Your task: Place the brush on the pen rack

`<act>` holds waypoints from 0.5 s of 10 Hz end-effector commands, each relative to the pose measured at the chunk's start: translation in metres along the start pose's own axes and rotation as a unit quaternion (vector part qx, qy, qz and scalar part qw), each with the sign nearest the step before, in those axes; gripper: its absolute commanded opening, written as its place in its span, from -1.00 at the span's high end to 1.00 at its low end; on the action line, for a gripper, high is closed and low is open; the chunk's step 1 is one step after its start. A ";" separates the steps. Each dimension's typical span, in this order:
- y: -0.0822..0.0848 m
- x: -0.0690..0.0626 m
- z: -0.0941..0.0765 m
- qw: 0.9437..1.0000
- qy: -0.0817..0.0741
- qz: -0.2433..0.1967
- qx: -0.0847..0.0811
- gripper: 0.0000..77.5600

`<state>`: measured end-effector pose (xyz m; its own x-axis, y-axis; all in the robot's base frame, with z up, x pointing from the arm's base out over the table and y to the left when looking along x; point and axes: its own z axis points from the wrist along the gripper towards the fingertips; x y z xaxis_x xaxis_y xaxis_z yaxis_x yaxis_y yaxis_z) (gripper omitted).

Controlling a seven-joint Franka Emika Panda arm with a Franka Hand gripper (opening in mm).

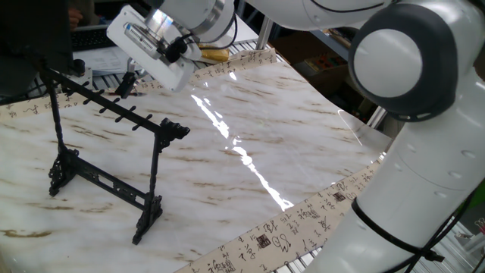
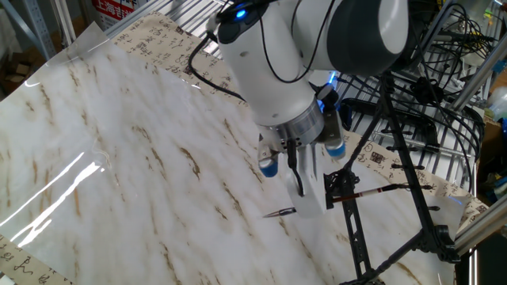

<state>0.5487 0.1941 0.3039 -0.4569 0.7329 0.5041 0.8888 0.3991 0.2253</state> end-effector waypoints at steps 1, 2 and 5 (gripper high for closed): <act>-0.001 0.002 0.003 1.000 -0.004 0.001 -0.005 0.97; -0.004 0.003 0.006 1.000 -0.006 0.002 -0.009 0.97; -0.011 0.006 0.012 1.000 -0.014 0.003 -0.012 0.97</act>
<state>0.5387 0.1991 0.2958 -0.4533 0.7465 0.4871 0.8913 0.3861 0.2378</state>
